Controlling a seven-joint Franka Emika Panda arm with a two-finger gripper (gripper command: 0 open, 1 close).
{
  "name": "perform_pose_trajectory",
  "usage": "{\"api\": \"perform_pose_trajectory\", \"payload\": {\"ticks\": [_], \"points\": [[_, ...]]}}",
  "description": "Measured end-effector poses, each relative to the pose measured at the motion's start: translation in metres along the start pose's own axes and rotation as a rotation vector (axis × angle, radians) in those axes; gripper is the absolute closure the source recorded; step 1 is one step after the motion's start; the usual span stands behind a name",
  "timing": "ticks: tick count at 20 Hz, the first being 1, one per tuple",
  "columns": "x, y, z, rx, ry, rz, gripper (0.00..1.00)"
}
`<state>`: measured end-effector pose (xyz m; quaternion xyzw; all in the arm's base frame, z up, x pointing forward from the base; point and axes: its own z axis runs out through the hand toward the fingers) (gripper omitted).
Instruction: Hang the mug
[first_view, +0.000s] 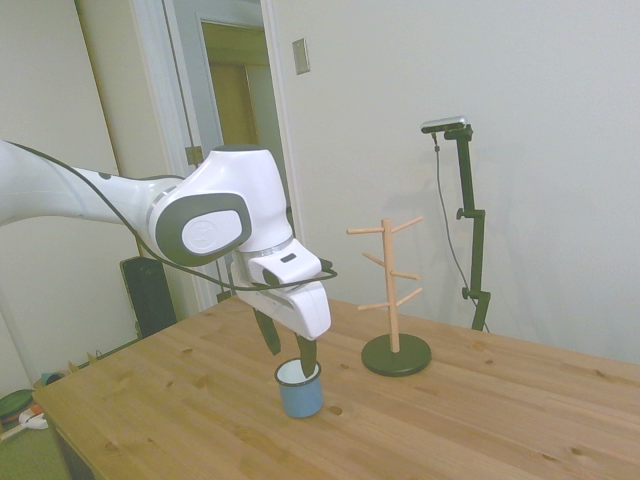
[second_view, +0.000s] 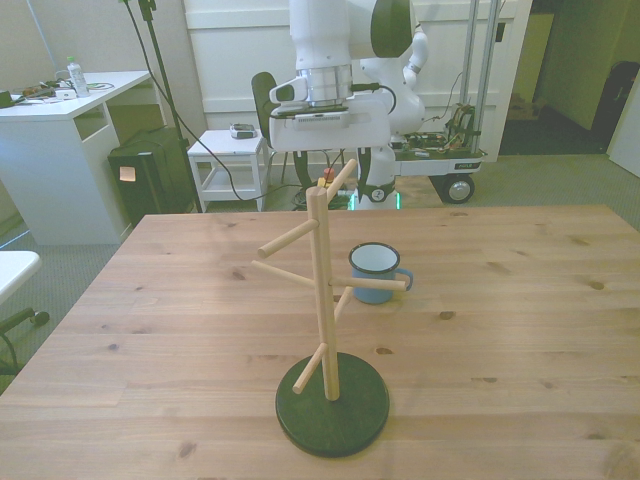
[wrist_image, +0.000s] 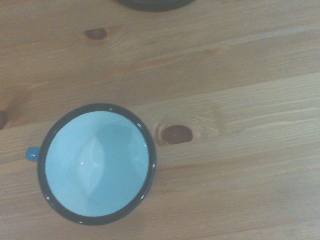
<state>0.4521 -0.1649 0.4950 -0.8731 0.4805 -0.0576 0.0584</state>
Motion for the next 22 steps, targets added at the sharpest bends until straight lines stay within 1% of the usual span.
{"api": "perform_pose_trajectory", "payload": {"ticks": [5,10,14,22], "points": [[0.026,0.006,0.007,-0.004,-0.009,0.024,0.00],[0.040,0.000,0.025,-0.010,-0.024,0.042,0.00],[0.041,-0.008,0.044,-0.020,-0.026,0.034,0.00],[0.037,-0.021,0.067,-0.026,-0.032,0.019,0.00]]}}
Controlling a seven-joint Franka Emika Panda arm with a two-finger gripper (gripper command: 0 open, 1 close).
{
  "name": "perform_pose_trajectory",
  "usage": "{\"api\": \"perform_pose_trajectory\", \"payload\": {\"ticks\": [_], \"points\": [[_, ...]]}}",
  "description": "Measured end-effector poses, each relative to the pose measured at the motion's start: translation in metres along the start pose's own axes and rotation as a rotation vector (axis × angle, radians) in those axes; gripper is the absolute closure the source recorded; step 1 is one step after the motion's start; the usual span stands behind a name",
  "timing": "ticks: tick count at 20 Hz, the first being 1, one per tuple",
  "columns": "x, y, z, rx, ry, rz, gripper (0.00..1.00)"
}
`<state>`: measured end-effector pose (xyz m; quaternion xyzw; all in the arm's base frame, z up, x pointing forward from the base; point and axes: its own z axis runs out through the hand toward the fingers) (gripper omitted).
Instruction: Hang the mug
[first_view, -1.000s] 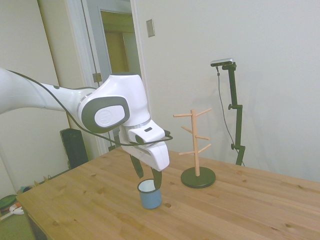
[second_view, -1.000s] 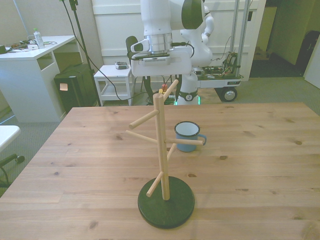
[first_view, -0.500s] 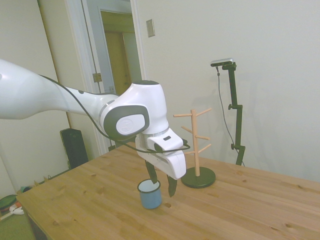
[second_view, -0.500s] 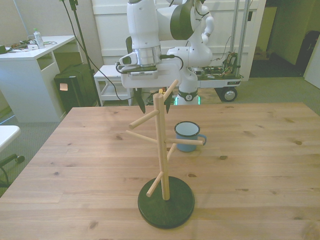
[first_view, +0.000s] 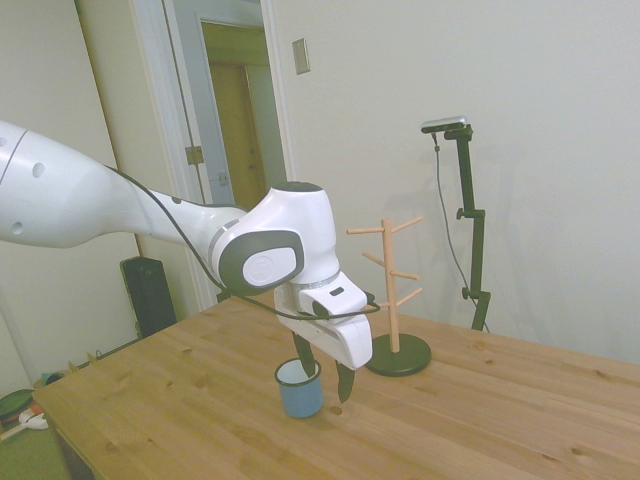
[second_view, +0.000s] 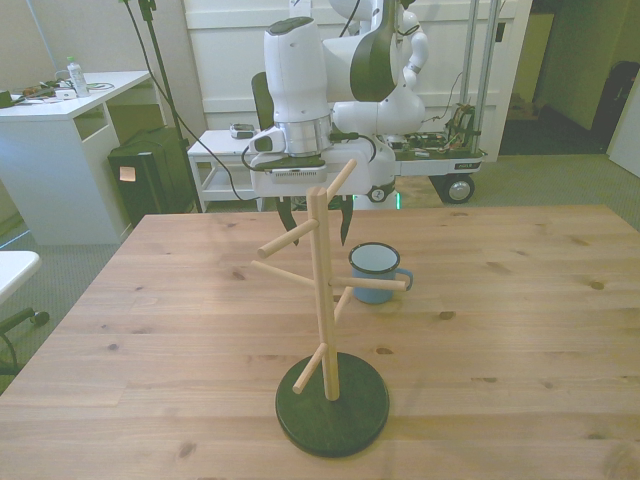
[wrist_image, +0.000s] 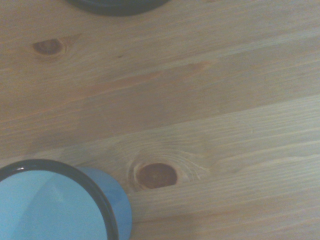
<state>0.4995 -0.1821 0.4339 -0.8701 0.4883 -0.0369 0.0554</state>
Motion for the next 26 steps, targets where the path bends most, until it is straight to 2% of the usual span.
{"api": "perform_pose_trajectory", "payload": {"ticks": [15,16,26], "points": [[-0.009,-0.014,0.027,-0.013,-0.010,-0.011,0.00],[-0.009,-0.015,0.028,-0.014,-0.010,-0.012,1.00],[-0.023,-0.023,0.039,0.008,-0.010,-0.014,1.00]]}}
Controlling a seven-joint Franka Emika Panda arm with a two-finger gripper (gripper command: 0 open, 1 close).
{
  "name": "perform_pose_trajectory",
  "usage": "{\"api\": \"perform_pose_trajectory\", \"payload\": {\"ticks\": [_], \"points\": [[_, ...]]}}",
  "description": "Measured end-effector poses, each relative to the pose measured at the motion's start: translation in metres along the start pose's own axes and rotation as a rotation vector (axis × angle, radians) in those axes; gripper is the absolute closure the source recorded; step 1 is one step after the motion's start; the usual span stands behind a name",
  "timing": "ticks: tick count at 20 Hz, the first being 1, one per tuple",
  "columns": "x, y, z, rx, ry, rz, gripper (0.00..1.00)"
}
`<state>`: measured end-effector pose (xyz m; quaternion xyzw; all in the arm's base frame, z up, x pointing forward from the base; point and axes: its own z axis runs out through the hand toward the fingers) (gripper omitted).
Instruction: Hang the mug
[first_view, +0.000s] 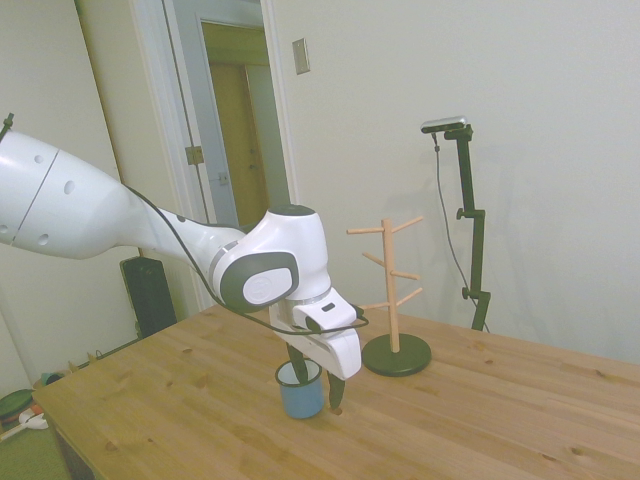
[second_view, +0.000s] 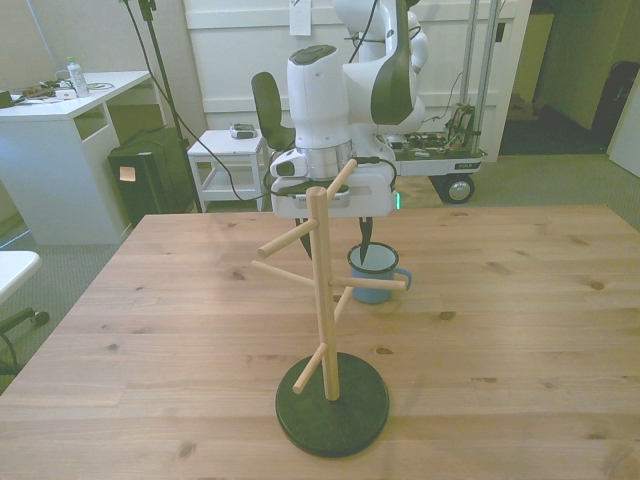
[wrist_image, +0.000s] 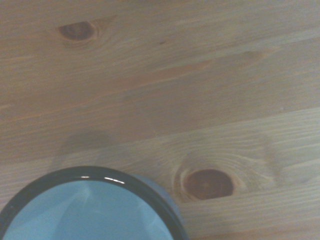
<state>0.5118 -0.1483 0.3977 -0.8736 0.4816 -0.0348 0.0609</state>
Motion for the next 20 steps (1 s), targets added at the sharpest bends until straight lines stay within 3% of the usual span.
{"api": "perform_pose_trajectory", "payload": {"ticks": [9,20], "points": [[-0.021,-0.016,0.019,0.008,0.003,-0.002,1.00],[-0.032,-0.021,0.020,0.012,0.004,0.002,1.00]]}}
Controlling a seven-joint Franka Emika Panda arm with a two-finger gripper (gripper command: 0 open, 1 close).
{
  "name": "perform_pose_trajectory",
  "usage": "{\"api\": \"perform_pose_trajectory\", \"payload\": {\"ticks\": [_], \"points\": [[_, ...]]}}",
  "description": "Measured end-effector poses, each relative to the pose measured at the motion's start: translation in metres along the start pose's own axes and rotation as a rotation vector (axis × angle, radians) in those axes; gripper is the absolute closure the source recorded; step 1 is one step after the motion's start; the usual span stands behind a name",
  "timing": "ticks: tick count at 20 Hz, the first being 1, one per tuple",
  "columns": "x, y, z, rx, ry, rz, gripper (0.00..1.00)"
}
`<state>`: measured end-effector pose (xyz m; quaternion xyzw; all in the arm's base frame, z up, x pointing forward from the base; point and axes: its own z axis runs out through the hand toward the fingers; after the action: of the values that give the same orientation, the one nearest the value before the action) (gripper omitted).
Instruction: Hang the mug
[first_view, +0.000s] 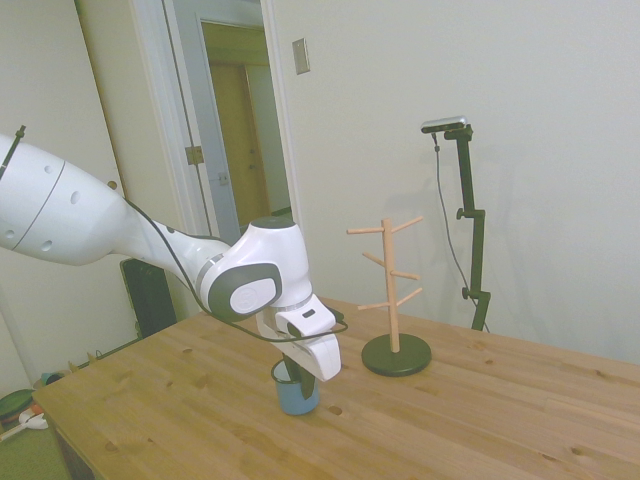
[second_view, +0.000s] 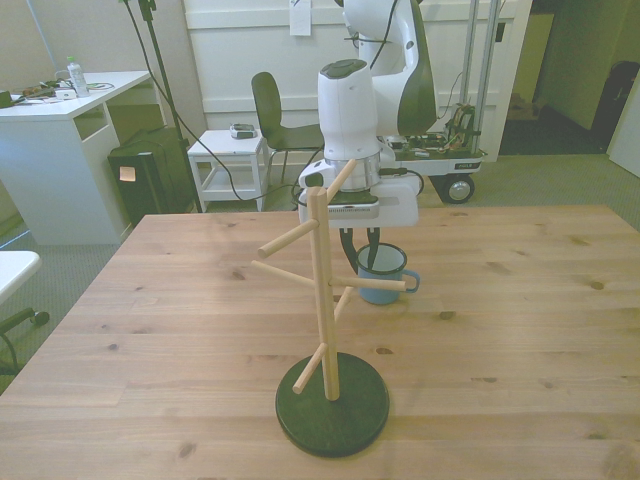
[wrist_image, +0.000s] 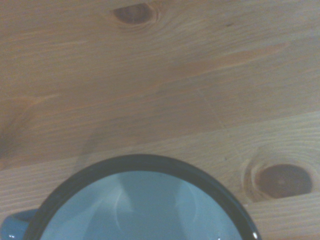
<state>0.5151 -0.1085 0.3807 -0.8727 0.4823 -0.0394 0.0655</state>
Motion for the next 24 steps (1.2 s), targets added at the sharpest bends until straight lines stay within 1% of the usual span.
{"api": "perform_pose_trajectory", "payload": {"ticks": [15,24], "points": [[0.002,0.002,-0.003,0.004,0.004,0.008,1.00],[0.011,0.009,-0.035,0.041,0.028,0.033,1.00]]}}
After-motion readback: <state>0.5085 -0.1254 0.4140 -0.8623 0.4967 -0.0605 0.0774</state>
